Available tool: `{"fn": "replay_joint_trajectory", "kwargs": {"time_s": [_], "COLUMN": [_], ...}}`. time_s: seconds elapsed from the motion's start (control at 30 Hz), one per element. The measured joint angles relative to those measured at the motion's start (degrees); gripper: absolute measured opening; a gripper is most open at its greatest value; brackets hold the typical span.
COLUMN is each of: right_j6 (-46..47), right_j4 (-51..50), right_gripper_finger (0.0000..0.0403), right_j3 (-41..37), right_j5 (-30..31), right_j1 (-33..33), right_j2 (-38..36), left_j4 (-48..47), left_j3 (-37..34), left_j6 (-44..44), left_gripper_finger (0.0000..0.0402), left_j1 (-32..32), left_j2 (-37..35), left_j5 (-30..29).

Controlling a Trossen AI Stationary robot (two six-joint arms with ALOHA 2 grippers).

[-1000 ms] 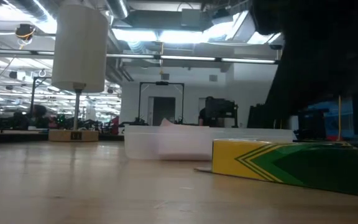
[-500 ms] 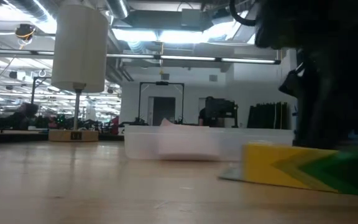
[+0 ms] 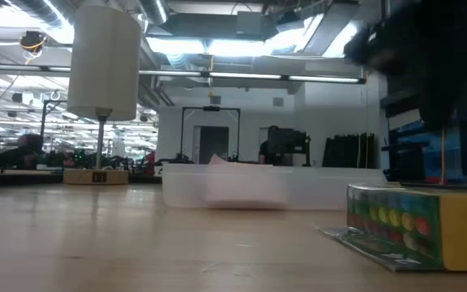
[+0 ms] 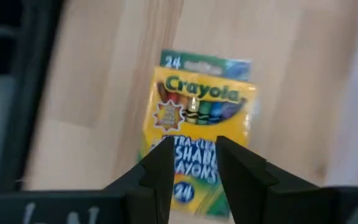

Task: Pack school essentials
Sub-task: Put the yellow crayon box into the transparent supply box

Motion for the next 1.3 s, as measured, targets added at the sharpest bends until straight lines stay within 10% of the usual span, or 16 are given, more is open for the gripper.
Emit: {"fn": "replay_joint_trajectory", "kwargs": {"time_s": [0.33, 0.67, 0.87, 1.3], "right_j6": [32.28, 68.35, 70.84, 68.0], "right_j4": [-15.23, 17.31, 33.69, 32.86], "right_gripper_finger": [0.0122, 0.0122, 0.0122, 0.0124], "right_j3": [-4.8, -33.83, -41.95, -43.44], "right_j5": [5.99, 15.53, 20.16, 19.73], "right_j1": [4.81, 16.33, 17.14, 15.91], "right_j2": [-20.43, -32.46, -30.14, -30.24], "left_j4": [0.93, 11.17, 12.42, 12.52], "left_j3": [0.0, 0.02, 0.0, 0.0], "left_j6": [2.92, 16.4, 17.6, 16.48], "left_gripper_finger": [0.0002, 0.0001, 0.0003, 0.0001], "left_j1": [0.0, 0.04, 1.2, 1.42], "left_j2": [0.35, 4.99, 8.93, 9.03], "left_j5": [0.24, 2.15, 5.76, 6.19]}}
